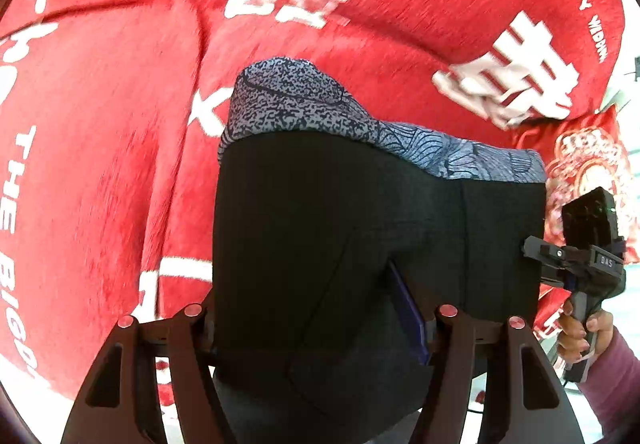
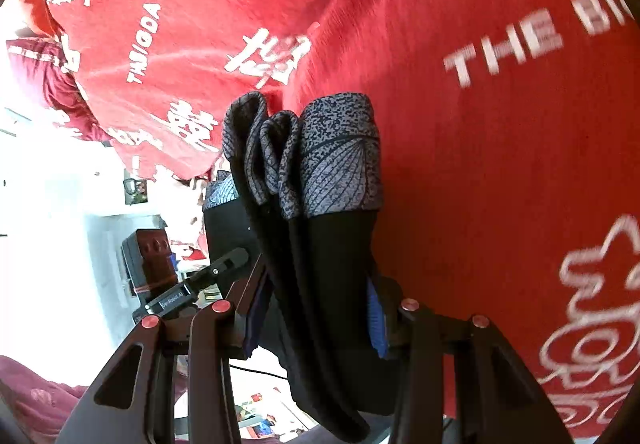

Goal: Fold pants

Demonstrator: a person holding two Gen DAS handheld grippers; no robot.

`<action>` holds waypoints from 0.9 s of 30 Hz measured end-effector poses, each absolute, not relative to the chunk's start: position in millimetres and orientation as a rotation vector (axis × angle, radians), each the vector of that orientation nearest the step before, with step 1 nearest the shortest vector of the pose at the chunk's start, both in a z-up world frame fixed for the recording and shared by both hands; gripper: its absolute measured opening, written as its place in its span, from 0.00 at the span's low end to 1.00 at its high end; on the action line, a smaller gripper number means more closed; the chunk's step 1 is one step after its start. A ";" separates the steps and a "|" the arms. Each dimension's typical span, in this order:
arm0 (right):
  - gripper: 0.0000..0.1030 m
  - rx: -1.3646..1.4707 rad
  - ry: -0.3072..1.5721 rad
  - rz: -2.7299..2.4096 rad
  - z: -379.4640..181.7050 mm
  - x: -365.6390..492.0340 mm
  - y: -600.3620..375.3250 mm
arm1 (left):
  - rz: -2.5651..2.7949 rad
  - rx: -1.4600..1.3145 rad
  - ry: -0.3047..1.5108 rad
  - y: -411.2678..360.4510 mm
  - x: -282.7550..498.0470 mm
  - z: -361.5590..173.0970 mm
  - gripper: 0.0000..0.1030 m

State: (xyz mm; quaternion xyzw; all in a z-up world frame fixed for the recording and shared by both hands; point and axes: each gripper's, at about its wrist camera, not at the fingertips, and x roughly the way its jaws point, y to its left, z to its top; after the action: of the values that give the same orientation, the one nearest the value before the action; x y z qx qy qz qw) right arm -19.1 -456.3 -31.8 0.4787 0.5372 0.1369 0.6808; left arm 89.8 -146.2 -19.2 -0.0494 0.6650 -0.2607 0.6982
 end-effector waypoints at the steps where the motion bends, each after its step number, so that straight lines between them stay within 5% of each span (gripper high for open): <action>1: 0.44 1.079 1.226 0.286 -38.4 -21.1 -451.5 | -0.575 -0.095 1.491 -144.0 89.3 -25.5 0.67; 7: 0.53 0.996 1.259 0.177 -56.0 -24.1 -444.4 | -0.531 -0.050 1.443 -130.0 90.3 -55.1 1.00; 16: 0.77 0.911 1.287 0.034 -48.7 -28.7 -441.1 | -0.519 -0.064 1.465 -127.9 89.8 -56.9 1.00; 27: 0.81 0.701 1.271 -0.208 -3.2 -54.2 -432.5 | -0.430 0.106 1.347 -134.1 75.2 -11.8 1.00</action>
State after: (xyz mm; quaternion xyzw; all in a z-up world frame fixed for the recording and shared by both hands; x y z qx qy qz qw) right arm -54.2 -432.5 -3.2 0.3201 0.5801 -0.0949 0.7430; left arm 75.2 -134.1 -11.8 0.0488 0.6184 -0.1976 0.7590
